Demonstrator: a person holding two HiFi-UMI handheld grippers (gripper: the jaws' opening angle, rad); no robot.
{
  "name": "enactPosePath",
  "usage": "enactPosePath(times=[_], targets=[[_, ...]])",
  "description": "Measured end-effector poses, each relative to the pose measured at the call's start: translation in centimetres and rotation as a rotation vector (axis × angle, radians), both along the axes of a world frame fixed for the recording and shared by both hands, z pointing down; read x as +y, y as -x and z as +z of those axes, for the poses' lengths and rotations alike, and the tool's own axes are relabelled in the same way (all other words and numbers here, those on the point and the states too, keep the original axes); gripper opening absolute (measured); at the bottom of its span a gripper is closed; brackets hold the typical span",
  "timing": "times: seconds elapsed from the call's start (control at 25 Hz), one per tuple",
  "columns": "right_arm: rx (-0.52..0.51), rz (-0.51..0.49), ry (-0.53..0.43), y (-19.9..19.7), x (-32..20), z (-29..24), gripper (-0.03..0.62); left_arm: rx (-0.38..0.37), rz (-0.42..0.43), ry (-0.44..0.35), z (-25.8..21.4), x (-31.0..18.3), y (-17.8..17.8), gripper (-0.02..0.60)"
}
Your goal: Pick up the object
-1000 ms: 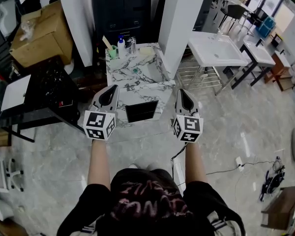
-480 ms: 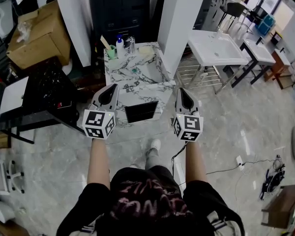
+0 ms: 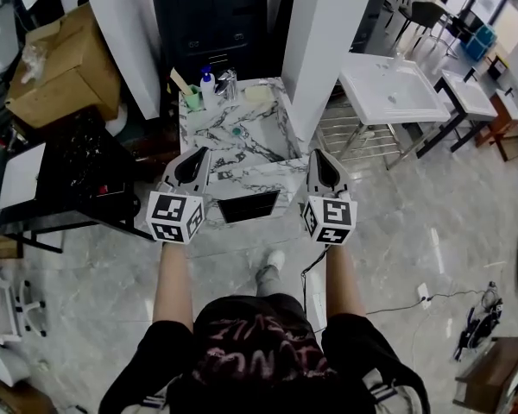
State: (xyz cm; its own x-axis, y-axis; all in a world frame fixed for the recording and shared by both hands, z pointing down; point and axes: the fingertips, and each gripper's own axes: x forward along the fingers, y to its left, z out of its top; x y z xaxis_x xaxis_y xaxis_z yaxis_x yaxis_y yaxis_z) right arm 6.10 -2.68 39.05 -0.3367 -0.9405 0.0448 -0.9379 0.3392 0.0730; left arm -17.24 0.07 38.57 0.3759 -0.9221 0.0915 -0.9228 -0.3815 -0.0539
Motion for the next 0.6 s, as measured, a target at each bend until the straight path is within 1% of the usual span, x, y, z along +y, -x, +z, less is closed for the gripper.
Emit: enactPosePath(times=[0.16,0.4,0.6], targets=[[-0.006,-0.012,0.011,-1.1,-4.4,0.8,0.015,-0.010,-0.007,0.020,0.9,-4.1,-1.2,0.015],[-0.034,-0.038,0.013,-3.1,-11.4,1.2,0.015,-0.041,-0.034,0.034,1.0,-10.4,-3.2,0.015],[-0.031,-0.082,0.020,-4.6,-16.2,0.8,0.015,-0.030,-0.066,0.040,0.4,-14.7,-5.2,0.015]])
